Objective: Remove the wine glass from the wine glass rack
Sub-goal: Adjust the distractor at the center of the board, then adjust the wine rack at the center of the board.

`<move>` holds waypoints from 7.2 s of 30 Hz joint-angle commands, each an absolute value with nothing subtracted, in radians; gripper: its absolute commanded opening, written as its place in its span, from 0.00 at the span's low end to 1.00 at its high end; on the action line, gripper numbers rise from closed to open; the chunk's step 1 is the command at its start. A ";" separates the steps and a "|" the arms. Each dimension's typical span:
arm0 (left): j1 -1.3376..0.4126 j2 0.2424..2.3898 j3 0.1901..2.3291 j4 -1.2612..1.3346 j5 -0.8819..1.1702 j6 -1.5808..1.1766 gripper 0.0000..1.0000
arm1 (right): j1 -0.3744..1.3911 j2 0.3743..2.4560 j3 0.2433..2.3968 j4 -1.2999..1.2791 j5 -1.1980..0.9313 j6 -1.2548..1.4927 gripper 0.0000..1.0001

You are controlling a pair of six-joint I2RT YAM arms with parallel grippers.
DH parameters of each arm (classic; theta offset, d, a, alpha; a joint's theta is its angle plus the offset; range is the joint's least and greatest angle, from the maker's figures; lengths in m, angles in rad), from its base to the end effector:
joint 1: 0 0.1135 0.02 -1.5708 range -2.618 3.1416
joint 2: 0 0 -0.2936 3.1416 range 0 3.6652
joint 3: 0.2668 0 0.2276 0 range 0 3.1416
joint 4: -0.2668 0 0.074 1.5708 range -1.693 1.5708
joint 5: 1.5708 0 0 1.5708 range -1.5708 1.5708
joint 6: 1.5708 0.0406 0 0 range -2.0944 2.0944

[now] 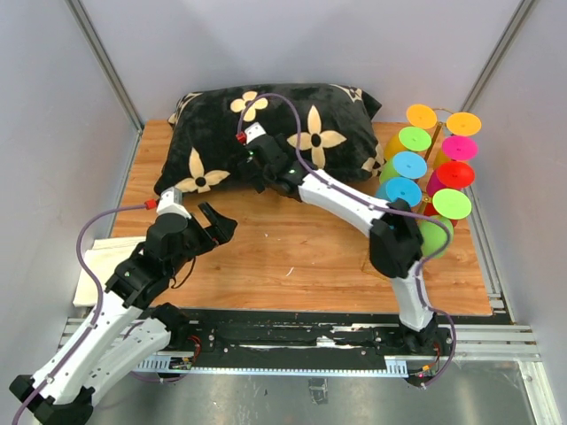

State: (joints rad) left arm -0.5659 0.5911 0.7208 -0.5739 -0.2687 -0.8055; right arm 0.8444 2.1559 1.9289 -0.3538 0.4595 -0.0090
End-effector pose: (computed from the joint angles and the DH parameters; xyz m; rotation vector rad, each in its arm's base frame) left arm 0.0803 -0.0383 0.3164 -0.4173 2.0075 -0.6033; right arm 0.3468 0.3632 0.3067 -0.6183 1.9911 0.0108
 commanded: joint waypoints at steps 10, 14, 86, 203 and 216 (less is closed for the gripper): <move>-0.563 0.717 0.692 -0.442 -0.402 -0.751 1.00 | 0.949 1.709 1.397 -0.292 0.405 0.045 0.98; -0.560 0.818 0.703 -0.394 -0.399 -0.774 1.00 | 1.009 1.703 1.322 -0.404 0.590 0.153 0.98; -0.236 1.021 0.713 -0.102 0.057 -0.624 1.00 | 1.131 1.441 0.769 -0.845 0.647 0.862 0.98; -0.236 0.961 0.680 -0.125 0.057 -0.647 1.00 | 0.870 1.549 0.660 -0.084 0.775 0.438 0.98; -0.236 0.946 0.693 -0.127 0.073 -0.656 1.00 | 1.000 1.403 0.732 -0.171 0.723 0.316 0.98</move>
State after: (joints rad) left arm -0.2436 0.9672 0.6765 -0.1375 0.0547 -0.6502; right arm 0.9527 1.4700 0.6903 -0.1242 0.7547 0.3740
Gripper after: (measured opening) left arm 0.994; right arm 0.984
